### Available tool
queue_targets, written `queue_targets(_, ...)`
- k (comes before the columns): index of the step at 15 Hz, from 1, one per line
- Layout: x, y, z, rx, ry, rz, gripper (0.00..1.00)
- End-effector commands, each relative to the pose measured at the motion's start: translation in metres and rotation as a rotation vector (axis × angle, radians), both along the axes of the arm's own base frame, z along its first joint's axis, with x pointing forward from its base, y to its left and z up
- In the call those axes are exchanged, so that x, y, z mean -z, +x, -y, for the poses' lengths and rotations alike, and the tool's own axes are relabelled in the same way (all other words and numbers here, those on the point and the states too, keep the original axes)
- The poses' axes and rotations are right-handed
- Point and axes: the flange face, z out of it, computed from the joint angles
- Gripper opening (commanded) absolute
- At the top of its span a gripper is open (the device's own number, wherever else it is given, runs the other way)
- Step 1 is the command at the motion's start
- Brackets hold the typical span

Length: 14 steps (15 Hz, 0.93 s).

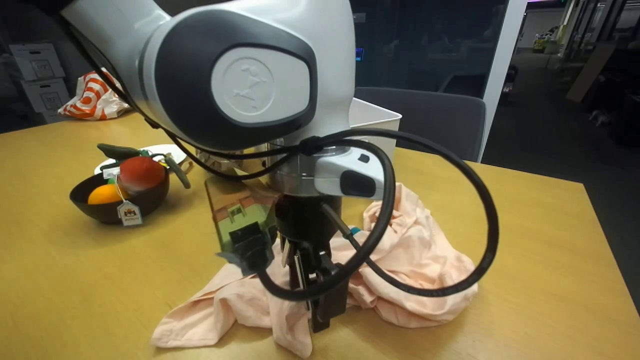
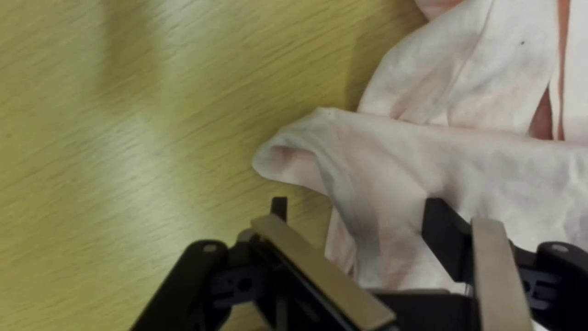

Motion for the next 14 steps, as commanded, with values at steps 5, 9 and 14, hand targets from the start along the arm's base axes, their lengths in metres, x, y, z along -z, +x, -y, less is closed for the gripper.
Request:
queue_targets(5,-0.004,0.001,0.006,0.056,0.033,0.024,0.16)
queue_targets(9,-0.011,-0.001,0.005,0.077,0.039,0.039,0.0)
queue_targets(14,-0.029,0.002,-0.004,0.034,0.103,0.119,0.0)
